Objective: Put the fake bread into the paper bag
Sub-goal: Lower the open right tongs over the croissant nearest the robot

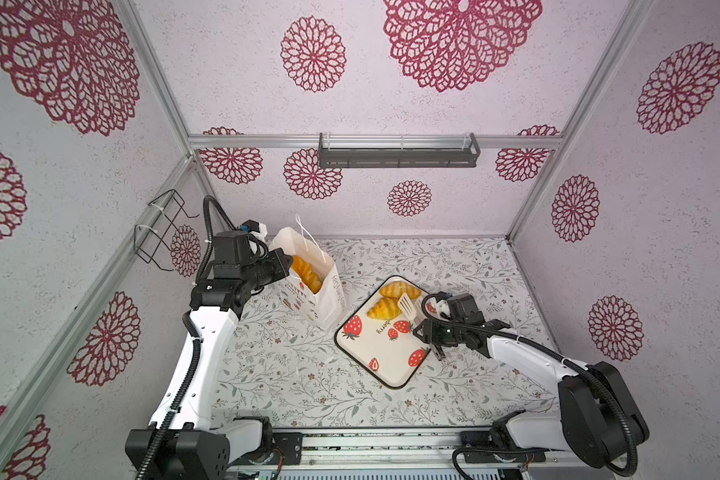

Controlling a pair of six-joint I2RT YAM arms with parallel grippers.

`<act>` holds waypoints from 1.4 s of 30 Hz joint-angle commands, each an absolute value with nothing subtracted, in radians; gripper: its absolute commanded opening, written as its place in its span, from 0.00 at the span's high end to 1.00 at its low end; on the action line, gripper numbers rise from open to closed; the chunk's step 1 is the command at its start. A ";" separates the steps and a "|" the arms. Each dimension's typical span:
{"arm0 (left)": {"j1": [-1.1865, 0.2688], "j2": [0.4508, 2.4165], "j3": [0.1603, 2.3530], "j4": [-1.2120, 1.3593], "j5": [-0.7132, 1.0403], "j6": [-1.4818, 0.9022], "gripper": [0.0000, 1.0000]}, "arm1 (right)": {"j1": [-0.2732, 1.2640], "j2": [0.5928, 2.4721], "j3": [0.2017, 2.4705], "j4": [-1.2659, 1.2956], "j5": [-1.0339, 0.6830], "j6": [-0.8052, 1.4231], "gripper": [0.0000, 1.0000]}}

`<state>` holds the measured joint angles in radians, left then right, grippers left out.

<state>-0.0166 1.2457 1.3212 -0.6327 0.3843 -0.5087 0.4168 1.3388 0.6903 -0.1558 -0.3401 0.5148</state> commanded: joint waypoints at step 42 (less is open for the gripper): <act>-0.009 1.270 1.327 -0.606 0.401 -0.512 1.00 | 0.460 1.373 0.668 -0.031 -0.466 0.495 0.59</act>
<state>-0.0166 1.2591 1.3212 -0.6250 0.3901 -0.5091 0.4461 1.4261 0.6704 -0.0319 -0.4389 0.5159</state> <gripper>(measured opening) 0.030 0.412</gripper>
